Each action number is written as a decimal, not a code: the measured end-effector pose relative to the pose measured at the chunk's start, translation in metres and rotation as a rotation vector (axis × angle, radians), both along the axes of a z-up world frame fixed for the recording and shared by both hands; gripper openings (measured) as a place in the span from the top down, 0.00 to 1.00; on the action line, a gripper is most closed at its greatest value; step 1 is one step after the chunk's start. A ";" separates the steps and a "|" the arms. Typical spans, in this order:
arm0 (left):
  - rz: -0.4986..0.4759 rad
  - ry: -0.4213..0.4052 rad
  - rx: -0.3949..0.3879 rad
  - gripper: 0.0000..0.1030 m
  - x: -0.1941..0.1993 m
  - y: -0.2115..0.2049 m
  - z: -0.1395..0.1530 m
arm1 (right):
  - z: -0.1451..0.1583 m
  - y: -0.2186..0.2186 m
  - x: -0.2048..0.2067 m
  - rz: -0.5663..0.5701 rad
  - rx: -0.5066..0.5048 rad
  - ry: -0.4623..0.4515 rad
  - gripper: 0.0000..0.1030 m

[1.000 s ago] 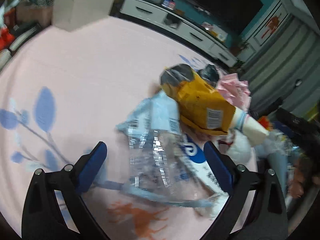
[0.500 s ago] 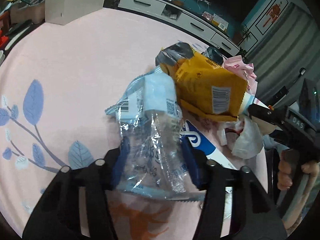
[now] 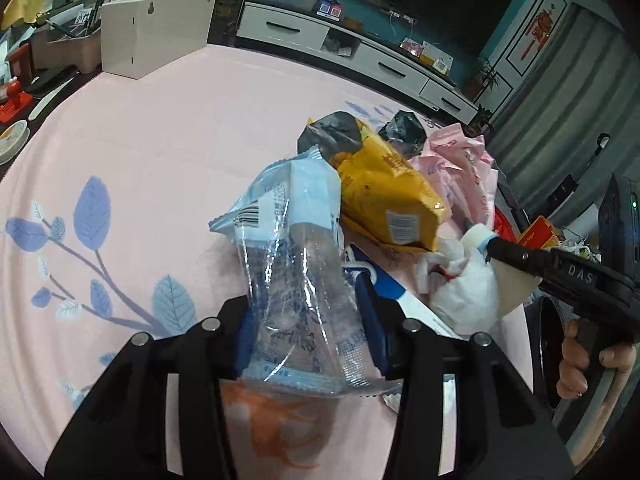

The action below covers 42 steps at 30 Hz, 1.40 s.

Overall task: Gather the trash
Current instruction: 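Grasp the clear plastic bag with the left tool while the right tool grasps the white paper cup, then carry the bag and cup over the black bin and release both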

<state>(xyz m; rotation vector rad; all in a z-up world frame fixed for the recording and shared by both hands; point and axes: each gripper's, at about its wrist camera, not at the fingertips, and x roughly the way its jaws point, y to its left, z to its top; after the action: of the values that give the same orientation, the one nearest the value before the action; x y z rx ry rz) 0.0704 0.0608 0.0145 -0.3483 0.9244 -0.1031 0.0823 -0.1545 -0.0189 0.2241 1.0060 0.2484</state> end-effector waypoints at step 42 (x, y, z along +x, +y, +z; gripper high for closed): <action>-0.192 -0.354 0.127 0.55 -0.132 -0.161 0.110 | 0.098 -0.130 -0.196 -0.250 0.121 -0.455 0.63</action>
<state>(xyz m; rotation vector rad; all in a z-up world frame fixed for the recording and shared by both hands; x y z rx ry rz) -0.0619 -0.1005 0.1243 -0.1165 0.6079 -0.2726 -0.1137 -0.2844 0.0787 0.3813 0.5058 0.1230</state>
